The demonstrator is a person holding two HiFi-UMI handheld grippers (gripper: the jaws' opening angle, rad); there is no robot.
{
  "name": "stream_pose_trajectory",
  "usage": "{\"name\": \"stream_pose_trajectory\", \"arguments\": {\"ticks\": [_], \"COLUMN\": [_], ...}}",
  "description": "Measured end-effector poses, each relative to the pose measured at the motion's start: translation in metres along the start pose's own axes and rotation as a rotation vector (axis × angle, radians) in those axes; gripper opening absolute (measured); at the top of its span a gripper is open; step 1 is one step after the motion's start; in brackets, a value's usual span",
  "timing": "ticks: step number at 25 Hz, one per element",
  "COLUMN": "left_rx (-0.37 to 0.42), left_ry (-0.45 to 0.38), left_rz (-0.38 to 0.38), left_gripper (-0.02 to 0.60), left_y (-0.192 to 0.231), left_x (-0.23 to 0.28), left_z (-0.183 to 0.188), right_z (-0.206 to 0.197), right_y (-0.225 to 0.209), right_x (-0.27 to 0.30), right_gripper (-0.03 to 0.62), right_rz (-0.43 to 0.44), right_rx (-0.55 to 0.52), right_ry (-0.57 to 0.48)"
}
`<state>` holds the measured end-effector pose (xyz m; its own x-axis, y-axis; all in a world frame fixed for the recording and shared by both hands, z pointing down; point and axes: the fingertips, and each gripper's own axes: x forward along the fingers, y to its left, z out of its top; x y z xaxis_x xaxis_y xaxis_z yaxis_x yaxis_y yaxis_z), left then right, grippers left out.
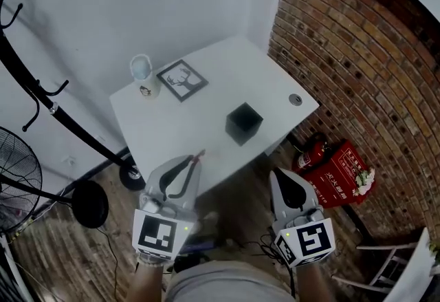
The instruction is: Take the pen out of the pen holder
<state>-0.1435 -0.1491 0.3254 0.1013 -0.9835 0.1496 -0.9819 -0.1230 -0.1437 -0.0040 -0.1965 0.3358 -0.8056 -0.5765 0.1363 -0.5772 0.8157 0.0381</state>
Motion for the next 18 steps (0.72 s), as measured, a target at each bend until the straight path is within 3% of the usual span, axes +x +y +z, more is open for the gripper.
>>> {"name": "stream_pose_trajectory", "arguments": {"ticks": [18], "left_rx": [-0.019], "left_ry": [0.055], "left_rz": [0.095], "left_gripper": [0.028], "left_y": [0.016], "left_x": [-0.053], "left_z": [-0.033], "right_z": [0.008], "right_y": [0.048], "right_x": [0.021], "right_gripper": [0.005], "right_rz": [0.15], "right_rx": [-0.055], "right_ry": [-0.009]}}
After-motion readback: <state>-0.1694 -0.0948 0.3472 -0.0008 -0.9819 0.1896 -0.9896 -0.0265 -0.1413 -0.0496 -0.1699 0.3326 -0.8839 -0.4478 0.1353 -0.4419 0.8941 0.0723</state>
